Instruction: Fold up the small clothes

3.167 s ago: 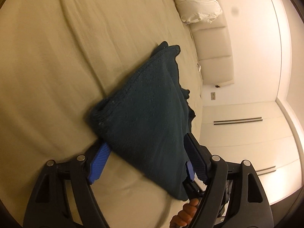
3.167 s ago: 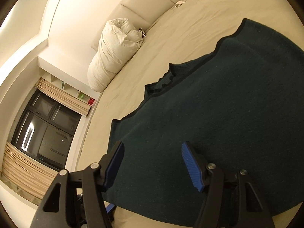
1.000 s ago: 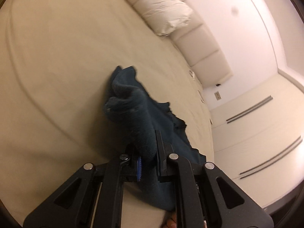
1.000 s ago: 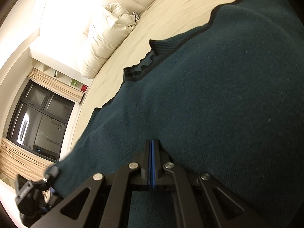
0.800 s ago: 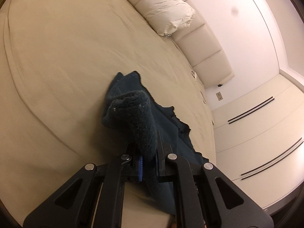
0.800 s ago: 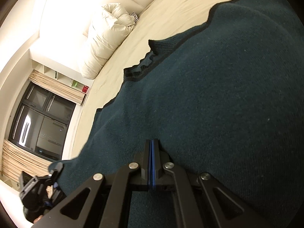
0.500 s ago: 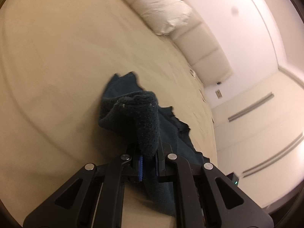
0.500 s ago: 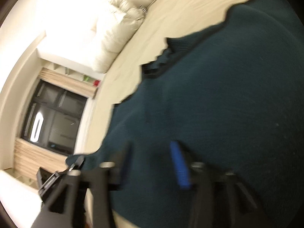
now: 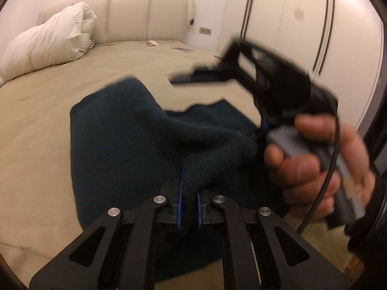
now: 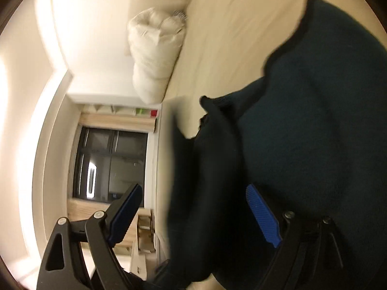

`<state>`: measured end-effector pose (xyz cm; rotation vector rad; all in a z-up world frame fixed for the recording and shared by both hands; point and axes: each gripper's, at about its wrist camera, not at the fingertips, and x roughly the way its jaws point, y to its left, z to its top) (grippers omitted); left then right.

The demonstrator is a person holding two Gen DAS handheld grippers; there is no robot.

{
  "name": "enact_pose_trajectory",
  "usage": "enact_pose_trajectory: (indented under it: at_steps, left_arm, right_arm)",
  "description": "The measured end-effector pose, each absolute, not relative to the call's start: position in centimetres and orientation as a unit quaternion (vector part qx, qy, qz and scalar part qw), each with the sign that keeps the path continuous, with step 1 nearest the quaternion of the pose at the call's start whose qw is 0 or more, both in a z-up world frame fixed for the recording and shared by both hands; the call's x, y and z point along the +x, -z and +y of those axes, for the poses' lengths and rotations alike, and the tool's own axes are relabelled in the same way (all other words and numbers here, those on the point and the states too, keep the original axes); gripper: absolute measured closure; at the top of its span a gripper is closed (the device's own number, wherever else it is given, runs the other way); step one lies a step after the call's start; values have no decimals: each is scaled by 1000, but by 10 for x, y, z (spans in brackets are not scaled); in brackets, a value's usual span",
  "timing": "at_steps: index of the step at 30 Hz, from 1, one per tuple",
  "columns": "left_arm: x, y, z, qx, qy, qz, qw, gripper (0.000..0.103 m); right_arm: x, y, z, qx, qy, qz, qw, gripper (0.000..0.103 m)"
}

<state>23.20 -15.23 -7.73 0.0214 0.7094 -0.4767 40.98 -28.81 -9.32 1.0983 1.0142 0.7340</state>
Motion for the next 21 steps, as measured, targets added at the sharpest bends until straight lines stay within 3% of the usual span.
enact_pose_trajectory:
  at_steps: [9, 12, 14, 16, 21]
  left_arm:
    - [233, 90, -159, 34, 241, 345, 907, 96]
    - [232, 95, -157, 32, 244, 349, 904, 96]
    - [229, 97, -159, 35, 248, 349, 903, 96]
    - [227, 97, -158, 36, 249, 349, 903, 96]
    - [247, 97, -155, 37, 253, 349, 902, 96]
  right_arm:
    - [420, 84, -246, 387, -325, 503, 701, 20]
    - [425, 86, -233, 352, -315, 523, 709, 36]
    - [426, 91, -229, 337, -309, 531, 713, 57]
    - [426, 93, -229, 327, -302, 533, 720, 71]
    - [417, 84, -232, 308, -284, 504, 755, 84]
